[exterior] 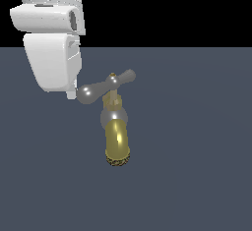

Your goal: Turn on the faucet by rotating a designated handle.

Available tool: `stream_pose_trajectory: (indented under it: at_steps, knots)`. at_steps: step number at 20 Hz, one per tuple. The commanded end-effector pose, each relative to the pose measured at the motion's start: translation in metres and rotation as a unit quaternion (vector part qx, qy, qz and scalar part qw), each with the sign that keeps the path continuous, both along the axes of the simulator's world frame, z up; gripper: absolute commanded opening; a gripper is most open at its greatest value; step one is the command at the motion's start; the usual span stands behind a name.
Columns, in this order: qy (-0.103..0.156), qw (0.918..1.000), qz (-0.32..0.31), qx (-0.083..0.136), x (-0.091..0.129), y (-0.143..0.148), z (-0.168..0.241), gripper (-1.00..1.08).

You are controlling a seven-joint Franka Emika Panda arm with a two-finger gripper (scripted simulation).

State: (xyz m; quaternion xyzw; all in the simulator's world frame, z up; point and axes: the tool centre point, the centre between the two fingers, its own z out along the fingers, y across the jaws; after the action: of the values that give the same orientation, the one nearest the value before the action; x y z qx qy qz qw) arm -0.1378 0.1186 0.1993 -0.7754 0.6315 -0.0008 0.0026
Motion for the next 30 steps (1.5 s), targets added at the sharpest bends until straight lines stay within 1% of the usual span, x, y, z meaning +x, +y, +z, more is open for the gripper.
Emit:
stream_pose_trajectory:
  at_steps: [1, 13, 14, 15, 30]
  knots:
    - [0.001, 0.9999, -0.013, -0.001, -0.004, -0.018, 0.000, -1.00]
    - [0.002, 0.9999, -0.013, -0.001, -0.031, -0.047, 0.000, -1.00]
    - [0.002, 0.9999, -0.013, -0.001, -0.031, -0.047, 0.000, -1.00]
    - [0.001, 1.0000, -0.003, -0.002, -0.029, -0.036, 0.000, -1.00]
    - [0.002, 0.9999, -0.011, -0.002, -0.024, -0.118, 0.000, -1.00]
